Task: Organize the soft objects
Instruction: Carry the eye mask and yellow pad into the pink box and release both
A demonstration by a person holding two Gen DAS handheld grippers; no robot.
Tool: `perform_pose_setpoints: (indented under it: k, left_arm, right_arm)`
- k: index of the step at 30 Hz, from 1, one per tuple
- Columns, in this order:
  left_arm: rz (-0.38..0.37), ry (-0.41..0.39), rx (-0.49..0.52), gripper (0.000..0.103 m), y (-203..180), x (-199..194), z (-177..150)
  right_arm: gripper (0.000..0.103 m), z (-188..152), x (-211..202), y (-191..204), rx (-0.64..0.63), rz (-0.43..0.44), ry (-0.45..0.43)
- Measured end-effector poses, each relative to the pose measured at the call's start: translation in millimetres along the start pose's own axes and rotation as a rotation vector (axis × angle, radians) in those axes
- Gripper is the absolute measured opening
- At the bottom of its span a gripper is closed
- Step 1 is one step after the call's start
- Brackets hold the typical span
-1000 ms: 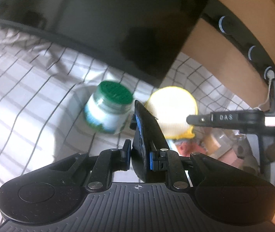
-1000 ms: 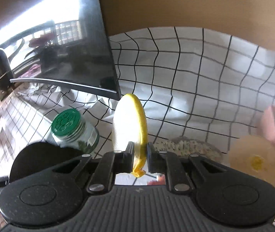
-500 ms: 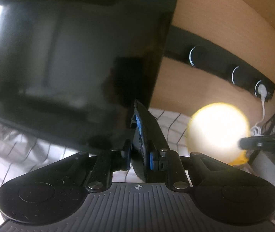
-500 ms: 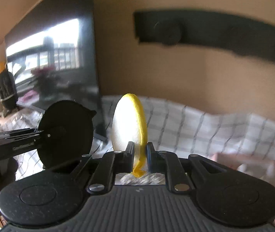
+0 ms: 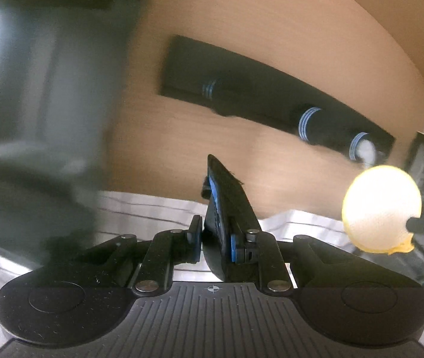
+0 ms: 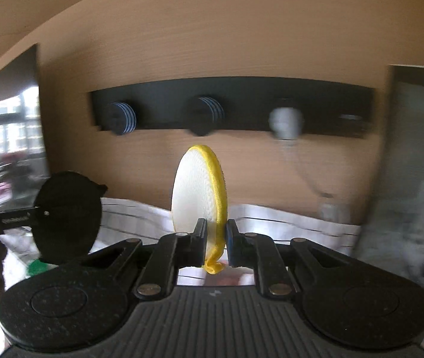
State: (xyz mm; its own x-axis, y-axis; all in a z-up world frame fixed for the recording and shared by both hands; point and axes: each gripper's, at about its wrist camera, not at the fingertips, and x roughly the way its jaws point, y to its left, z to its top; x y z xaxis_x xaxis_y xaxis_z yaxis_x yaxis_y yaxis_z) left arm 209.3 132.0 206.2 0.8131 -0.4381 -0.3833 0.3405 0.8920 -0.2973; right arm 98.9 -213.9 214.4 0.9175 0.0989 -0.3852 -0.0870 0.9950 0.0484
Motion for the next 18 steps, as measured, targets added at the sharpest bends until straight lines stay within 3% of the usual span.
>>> perform_pose_setpoints:
  k: [5, 10, 13, 16, 18]
  left_arm:
    - [-0.127, 0.086, -0.001, 0.02, -55, 46, -15]
    - [-0.214, 0.187, 0.013, 0.02, -108, 96, -47]
    - [-0.196, 0.245, 0.027, 0.02, -127, 126, -70]
    - [-0.127, 0.328, 0.101, 0.021, -143, 154, -88]
    - [-0.068, 0.384, 0.169, 0.027, -148, 165, -101]
  right_arm:
    - [0.013, -17, -12, -33, 0.018, -0.081, 0.015]
    - [0.013, -37, -3, -56, 0.059, -0.099, 0.071]
    - [0.013, -47, 11, -65, 0.089, -0.096, 0.11]
    - [0.013, -53, 28, -70, 0.134, -0.064, 0.149]
    - [0.013, -57, 44, -74, 0.168, -0.042, 0.179]
